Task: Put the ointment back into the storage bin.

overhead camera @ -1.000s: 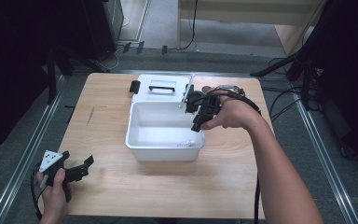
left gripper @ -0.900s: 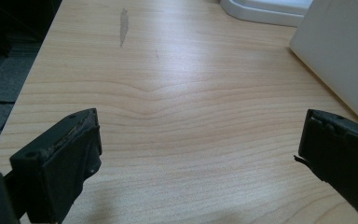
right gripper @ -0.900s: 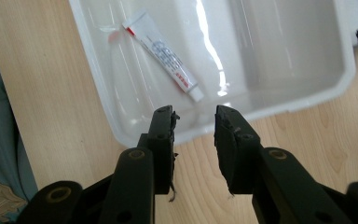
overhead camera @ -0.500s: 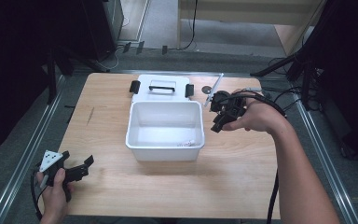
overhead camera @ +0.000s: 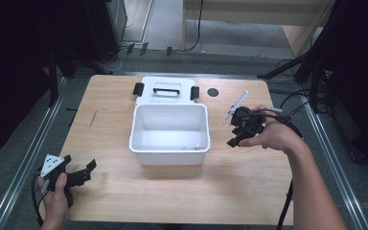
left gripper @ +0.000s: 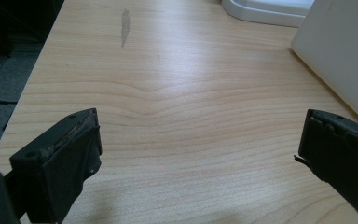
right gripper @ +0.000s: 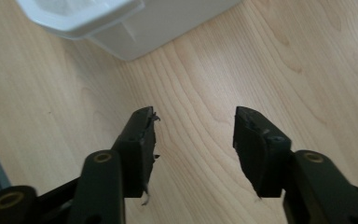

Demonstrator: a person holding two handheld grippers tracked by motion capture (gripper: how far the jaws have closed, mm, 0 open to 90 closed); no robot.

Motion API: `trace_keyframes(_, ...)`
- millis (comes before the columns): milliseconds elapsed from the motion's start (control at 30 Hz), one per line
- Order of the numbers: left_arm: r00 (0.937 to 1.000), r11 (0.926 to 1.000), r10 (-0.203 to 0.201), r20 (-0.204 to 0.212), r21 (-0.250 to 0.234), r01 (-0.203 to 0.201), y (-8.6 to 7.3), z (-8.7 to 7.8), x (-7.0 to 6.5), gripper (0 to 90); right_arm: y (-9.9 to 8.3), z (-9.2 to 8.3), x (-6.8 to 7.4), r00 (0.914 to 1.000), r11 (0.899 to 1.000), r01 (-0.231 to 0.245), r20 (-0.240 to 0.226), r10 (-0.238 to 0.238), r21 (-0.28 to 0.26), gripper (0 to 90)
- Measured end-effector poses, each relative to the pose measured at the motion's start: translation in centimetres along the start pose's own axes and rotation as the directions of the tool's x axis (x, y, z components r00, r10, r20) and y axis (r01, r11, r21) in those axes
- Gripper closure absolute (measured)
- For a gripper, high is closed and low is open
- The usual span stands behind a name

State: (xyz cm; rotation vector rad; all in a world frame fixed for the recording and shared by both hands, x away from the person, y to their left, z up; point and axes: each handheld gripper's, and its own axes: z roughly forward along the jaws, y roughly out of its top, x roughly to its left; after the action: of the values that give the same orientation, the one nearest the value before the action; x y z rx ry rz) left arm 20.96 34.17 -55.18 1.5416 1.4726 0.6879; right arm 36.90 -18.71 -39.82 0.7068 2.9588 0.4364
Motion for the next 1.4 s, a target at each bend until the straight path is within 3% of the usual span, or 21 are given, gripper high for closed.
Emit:
trace_keyframes(133, 1.0, 1.0, 0.0, -0.002, 0.0, 0.0, 0.0, 0.0, 0.0, 0.0, -1.8, 1.4, 0.0, 0.9961, 0.995, -0.075, 0.042, 0.078, -0.058, 24.4)
trace_keyframes(233, 1.0, 1.0, 0.0, -0.002, 0.0, 0.0, 0.0, 0.0, 0.0, 0.0, -3.3, 2.3, 0.2, 0.9839, 0.983, -0.128, 0.108, 0.143, -0.134, 13.7)
trace_keyframes(333, 1.0, 1.0, 0.002, -0.004, 0.001, -0.002, 0.0, 0.0, 0.0, 0.0, -4.9, 3.2, 0.5, 0.9682, 0.964, -0.166, 0.151, 0.199, -0.208, 3.3)
trace_keyframes(433, 1.0, 1.0, 0.004, -0.006, 0.001, -0.004, 0.0, 0.0, -0.1, 0.0, -6.6, 3.9, 0.5, 0.9424, 0.93, -0.22, 0.182, 0.28, -0.293, 0.0)
trace_keyframes(567, 1.0, 1.0, 0.006, -0.006, 0.0, -0.006, 0.0, 0.0, -0.1, 0.0, -9.1, 4.6, 0.7, 0.9025, 0.87, -0.274, 0.203, 0.38, -0.41, 0.0)
trace_keyframes(733, 1.0, 1.0, 0.004, -0.008, -0.003, -0.004, 0.0, 0.0, -0.1, 0.0, -12.3, 5.5, 1.1, 0.8464, 0.787, -0.32, 0.214, 0.488, -0.527, 0.0)
trace_keyframes(933, 0.9999, 1.0, 0.005, -0.009, -0.004, -0.005, 0.0, 0.0, -0.1, 0.0, -16.5, 6.7, 1.7, 0.795, 0.679, -0.381, 0.152, 0.587, -0.628, 1.2)
trace_keyframes(967, 0.9999, 1.0, 0.004, -0.01, -0.005, -0.004, 0.0, 0.0, -0.1, 0.0, -17.3, 6.9, 1.9, 0.7802, 0.66, -0.388, 0.152, 0.607, -0.643, 3.4)
trace_keyframes(1033, 0.9999, 1.0, 0.002, -0.01, -0.005, -0.002, 0.0, 0.0, -0.1, 0.0, -18.7, 7.3, 2.3, 0.7428, 0.629, -0.388, 0.176, 0.646, -0.674, 10.0)
trace_keyframes(1067, 0.9999, 1.0, 0.005, -0.01, -0.004, -0.005, 0.0, 0.0, -0.1, 0.0, -19.4, 7.5, 2.5, 0.7265, 0.608, -0.396, 0.17, 0.666, -0.688, 12.0)
trace_keyframes(1133, 0.9999, 1.0, 0.007, -0.011, -0.005, -0.007, 0.0, 0.0, -0.1, 0.0, -20.8, 7.7, 2.8, 0.7011, 0.57, -0.414, 0.15, 0.697, -0.71, 12.0)
trace_keyframes(1267, 0.9999, 1.0, 0.006, -0.012, -0.004, -0.006, 0.0, 0.0, -0.1, 0.0, -23.0, 8.0, 3.4, 0.6448, 0.533, -0.435, 0.162, 0.747, -0.725, 12.0)
trace_keyframes(1300, 0.9999, 1.0, 0.007, -0.011, -0.005, -0.007, 0.0, 0.0, -0.1, 0.0, -23.5, 8.0, 3.6, 0.6355, 0.527, -0.438, 0.164, 0.755, -0.728, 12.0)
trace_keyframes(1367, 0.9999, 1.0, 0.007, -0.011, -0.005, -0.007, 0.0, 0.0, -0.1, 0.0, -24.3, 8.0, 4.0, 0.6177, 0.505, -0.448, 0.153, 0.771, -0.737, 12.0)
trace_keyframes(1400, 0.9999, 1.0, 0.007, -0.012, -0.004, -0.008, 0.0, 0.0, -0.1, 0.0, -24.6, 7.9, 4.1, 0.6153, 0.491, -0.448, 0.141, 0.776, -0.747, 12.0)
